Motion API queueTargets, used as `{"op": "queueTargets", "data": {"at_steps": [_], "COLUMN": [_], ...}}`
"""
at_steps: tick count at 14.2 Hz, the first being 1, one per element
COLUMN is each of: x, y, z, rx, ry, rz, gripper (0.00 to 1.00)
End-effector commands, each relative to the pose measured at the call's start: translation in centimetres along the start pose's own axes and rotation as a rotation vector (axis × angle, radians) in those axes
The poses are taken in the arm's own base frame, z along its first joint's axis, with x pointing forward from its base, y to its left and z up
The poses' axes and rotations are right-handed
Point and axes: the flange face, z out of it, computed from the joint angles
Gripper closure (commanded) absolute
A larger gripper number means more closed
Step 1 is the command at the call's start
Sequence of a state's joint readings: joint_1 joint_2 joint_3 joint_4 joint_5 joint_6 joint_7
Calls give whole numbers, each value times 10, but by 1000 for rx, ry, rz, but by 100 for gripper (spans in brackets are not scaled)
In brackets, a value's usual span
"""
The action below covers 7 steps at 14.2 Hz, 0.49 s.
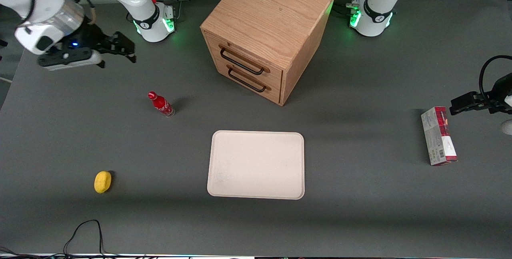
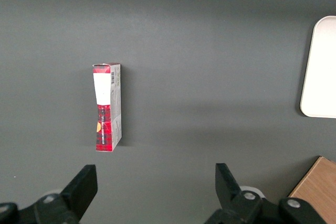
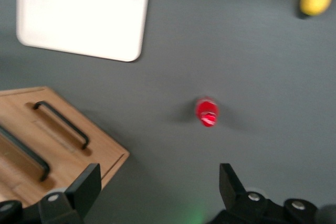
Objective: Open upper drawer
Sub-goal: 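Move the right gripper toward the upper drawer's black handle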
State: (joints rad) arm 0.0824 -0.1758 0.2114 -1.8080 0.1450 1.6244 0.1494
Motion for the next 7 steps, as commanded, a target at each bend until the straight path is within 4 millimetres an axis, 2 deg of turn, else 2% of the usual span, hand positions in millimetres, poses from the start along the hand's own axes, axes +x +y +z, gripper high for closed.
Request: {"op": "queueTargets", "data": {"at_steps": [1,3,5,7], "x": [16,7,5,-9], "y": [-66,-124,-158,-192], "z": [12,14,29,36], "rx": [34,72,98,145], "ry": [-65,-78,-107,-129], "rz": [-154,-353,-513,-633], "gripper": [0,0,0,0]}}
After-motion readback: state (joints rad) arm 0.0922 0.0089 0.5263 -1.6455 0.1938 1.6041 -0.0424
